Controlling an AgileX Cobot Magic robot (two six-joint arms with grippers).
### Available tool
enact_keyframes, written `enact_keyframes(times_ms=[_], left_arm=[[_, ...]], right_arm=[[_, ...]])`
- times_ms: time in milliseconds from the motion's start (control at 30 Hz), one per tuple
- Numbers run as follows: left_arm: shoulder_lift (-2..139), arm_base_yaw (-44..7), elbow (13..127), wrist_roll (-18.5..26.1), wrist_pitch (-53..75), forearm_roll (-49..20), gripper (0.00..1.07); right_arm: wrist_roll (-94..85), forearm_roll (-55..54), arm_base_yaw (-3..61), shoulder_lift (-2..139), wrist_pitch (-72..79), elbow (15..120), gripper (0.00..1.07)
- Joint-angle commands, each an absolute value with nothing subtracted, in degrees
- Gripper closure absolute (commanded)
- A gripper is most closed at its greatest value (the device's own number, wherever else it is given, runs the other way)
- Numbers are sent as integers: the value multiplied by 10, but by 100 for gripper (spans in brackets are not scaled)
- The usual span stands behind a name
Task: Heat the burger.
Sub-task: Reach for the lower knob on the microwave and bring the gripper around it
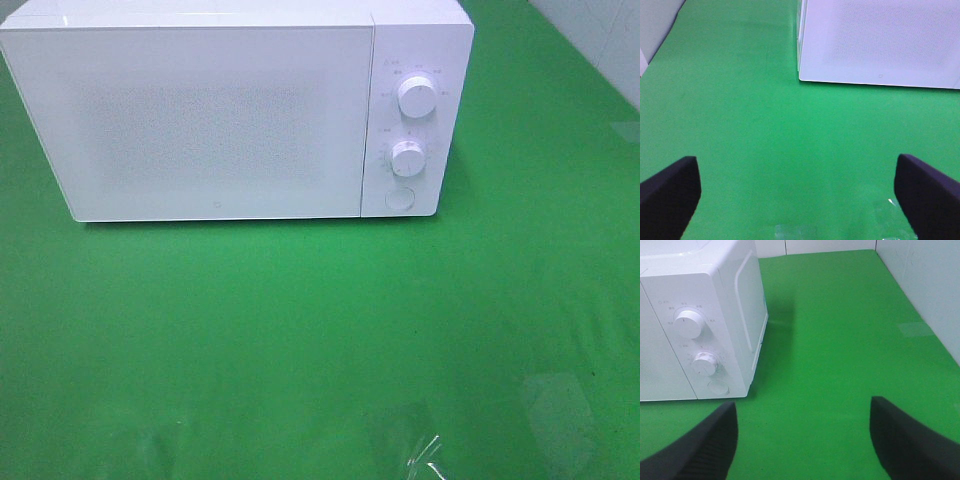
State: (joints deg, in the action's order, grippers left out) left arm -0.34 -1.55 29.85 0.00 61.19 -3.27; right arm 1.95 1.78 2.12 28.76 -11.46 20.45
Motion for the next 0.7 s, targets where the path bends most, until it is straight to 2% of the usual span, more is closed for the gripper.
enact_keyframes(times_ms=[33, 700], left_arm=[[-15, -15, 297, 0, 612, -32, 9], [-15, -15, 297, 0, 612, -32, 9]], right_arm=[[29, 19, 20, 336, -70, 202, 34], [49, 19, 20, 533, 162, 202, 34]])
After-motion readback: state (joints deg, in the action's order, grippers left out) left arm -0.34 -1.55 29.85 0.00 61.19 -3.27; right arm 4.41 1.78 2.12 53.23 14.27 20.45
